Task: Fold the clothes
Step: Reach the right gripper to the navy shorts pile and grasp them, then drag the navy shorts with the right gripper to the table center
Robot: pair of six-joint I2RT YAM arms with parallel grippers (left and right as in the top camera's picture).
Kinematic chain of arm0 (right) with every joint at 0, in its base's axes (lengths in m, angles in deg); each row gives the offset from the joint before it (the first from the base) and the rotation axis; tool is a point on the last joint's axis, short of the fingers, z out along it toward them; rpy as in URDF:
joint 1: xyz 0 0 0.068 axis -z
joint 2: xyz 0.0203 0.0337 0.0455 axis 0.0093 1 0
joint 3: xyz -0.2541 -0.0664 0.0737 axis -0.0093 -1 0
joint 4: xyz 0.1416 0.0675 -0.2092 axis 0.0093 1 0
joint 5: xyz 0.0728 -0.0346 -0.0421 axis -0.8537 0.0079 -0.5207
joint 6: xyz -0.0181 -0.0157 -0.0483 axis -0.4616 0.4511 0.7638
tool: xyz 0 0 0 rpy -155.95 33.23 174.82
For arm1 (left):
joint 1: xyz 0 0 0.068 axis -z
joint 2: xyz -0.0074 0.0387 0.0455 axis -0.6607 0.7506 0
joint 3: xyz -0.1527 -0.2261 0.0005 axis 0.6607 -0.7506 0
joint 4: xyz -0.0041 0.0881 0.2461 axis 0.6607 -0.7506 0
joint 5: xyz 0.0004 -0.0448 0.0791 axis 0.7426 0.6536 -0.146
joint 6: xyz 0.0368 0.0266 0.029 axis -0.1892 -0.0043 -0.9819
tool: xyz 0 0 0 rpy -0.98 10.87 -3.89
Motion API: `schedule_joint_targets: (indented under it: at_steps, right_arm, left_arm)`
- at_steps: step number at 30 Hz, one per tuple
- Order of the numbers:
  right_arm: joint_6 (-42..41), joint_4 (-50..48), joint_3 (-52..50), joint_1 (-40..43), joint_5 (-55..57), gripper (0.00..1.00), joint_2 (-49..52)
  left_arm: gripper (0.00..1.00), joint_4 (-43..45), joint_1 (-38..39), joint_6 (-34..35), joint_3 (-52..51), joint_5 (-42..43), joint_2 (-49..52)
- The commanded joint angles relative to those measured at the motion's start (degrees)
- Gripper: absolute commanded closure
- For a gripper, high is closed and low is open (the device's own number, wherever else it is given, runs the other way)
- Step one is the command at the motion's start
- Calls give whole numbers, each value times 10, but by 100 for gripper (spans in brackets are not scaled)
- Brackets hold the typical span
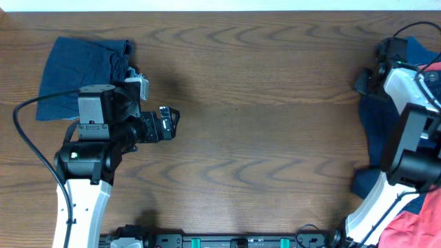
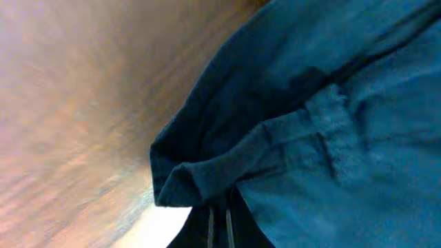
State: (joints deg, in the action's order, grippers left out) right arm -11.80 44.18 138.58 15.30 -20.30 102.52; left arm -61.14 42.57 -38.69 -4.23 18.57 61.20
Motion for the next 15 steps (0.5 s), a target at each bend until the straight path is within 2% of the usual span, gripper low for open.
schedule_joint_targets:
  at_steps: [1, 3, 15]
  right_arm:
    - [-1, -5, 16, 28, 0, 95, -94]
    - [-1, -5, 16, 43, 0, 99, -132]
    - [31, -22, 16, 66, -7, 99, -282]
  left_arm:
    - [2, -1, -2, -7, 13, 8, 0]
    - [2, -2, -2, -7, 13, 8, 0]
    - [2, -2, -2, -7, 13, 8, 0]
